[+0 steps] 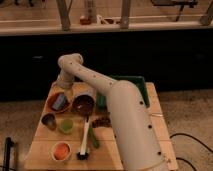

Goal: Place sponge in red bowl

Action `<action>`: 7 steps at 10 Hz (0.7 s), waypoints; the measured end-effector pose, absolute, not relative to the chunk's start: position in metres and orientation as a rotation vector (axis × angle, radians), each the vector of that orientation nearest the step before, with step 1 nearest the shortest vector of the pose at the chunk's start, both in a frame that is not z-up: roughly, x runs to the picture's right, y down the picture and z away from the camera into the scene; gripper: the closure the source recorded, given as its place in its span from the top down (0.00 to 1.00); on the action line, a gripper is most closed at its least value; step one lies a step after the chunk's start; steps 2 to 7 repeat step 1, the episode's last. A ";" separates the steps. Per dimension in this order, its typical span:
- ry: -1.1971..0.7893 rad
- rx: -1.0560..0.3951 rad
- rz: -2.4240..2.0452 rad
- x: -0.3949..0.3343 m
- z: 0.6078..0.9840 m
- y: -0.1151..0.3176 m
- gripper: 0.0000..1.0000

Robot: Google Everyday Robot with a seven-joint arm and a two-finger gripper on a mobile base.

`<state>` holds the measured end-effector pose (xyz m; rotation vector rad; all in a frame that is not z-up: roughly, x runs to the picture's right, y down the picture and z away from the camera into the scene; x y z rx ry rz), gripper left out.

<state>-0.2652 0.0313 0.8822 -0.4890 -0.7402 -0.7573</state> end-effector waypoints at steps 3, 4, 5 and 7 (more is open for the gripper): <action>-0.740 -0.489 -0.757 -0.265 0.882 0.031 0.80; -0.740 -0.489 -0.757 -0.265 0.882 0.031 0.80; -0.740 -0.489 -0.757 -0.265 0.882 0.031 0.80; -0.740 -0.489 -0.757 -0.265 0.882 0.031 0.80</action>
